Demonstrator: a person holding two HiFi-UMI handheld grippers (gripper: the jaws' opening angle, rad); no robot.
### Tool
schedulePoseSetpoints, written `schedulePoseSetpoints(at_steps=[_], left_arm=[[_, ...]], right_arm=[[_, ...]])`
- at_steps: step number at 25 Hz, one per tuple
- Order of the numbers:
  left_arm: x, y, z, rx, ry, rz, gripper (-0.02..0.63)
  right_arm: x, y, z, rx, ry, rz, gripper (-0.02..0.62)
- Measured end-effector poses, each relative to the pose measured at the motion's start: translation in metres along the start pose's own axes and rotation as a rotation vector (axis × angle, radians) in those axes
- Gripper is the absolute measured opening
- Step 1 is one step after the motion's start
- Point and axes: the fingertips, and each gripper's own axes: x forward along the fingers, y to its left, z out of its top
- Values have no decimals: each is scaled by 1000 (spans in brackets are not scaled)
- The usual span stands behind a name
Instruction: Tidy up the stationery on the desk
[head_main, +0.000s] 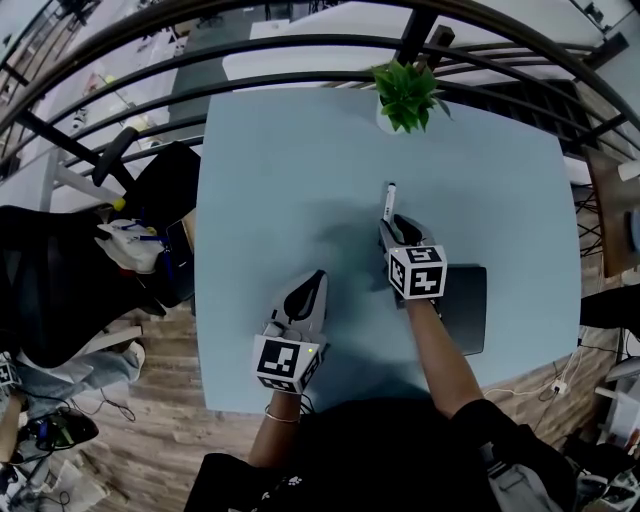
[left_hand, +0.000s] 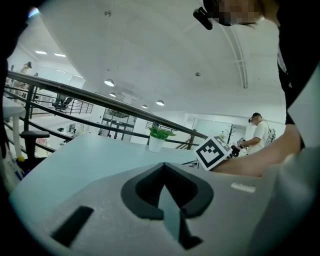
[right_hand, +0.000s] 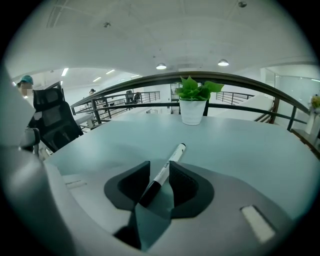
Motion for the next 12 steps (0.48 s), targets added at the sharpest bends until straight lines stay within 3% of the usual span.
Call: schedulePoseSetpoints(at_steps=[8,12], left_arm=[[-2,2,0,-6,-9,1,-8],[-2,4,-1,-11,-9,4,-8]], right_arm=[[11,-2,-13,-6,60,-13,144],[12,-2,-13,19,58,-11,117]])
